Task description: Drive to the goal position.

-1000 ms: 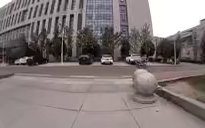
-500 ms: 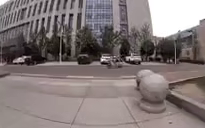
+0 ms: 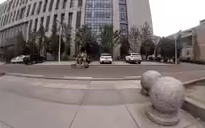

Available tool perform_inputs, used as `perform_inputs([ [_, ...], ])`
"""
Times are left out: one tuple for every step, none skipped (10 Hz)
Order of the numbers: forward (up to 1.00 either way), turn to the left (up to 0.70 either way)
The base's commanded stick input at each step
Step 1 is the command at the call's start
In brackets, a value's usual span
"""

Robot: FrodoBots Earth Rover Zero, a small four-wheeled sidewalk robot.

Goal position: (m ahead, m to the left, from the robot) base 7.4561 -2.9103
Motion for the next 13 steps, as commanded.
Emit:
perform_inputs([
  [0.45, 0.00],
  [0.57, 0.00],
  [0.45, 0.00],
  [0.45, 0.00],
  [0.66, 0.00],
  [0.70, 0.00],
  [0.70, 0.00],
  [0.70, 0.00],
  [0.70, 0.00],
  [0.70, 0.00],
  [0.70, 0.00],
  [0.70, 0.00],
  [0.70, 0.00],
])
